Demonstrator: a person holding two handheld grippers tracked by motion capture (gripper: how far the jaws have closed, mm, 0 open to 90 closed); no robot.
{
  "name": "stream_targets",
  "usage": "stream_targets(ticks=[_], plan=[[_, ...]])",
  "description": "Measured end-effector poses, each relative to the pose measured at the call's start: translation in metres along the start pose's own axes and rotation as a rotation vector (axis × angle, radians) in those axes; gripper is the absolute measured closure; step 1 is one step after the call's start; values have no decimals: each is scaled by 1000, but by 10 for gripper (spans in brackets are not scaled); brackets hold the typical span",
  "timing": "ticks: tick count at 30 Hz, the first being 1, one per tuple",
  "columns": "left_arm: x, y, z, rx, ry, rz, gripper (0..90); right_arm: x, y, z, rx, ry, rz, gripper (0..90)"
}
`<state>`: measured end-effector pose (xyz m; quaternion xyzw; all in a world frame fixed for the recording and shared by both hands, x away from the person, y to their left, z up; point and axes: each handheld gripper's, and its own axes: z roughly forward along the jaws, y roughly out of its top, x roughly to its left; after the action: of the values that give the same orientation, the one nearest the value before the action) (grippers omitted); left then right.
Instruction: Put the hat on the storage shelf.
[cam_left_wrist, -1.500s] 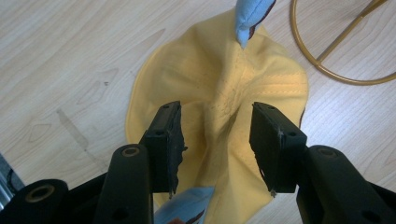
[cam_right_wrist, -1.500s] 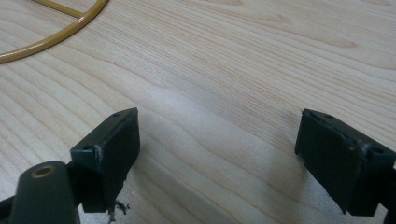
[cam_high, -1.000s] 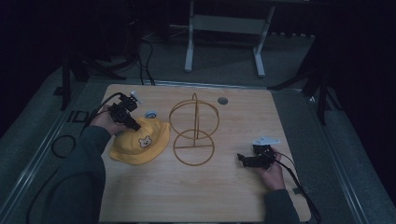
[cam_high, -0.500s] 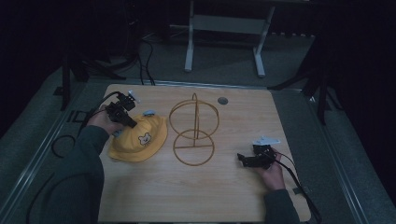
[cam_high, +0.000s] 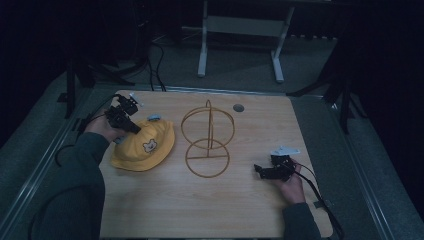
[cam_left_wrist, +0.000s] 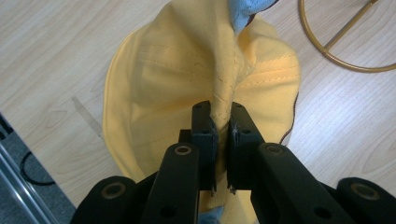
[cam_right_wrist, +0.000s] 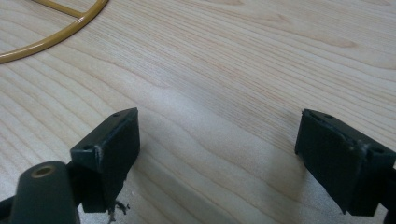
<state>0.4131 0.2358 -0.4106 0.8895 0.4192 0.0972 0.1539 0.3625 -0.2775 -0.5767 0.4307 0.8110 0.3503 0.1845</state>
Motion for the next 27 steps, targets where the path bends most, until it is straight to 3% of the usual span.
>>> stream_targets(ticks=[16, 27], plan=[[4, 10, -37, -62, 13, 14, 837, 0, 0, 0, -2, 0, -1, 138], [2, 19, -52, -93, 10, 31, 837, 0, 0, 0, 0, 0, -4, 138]])
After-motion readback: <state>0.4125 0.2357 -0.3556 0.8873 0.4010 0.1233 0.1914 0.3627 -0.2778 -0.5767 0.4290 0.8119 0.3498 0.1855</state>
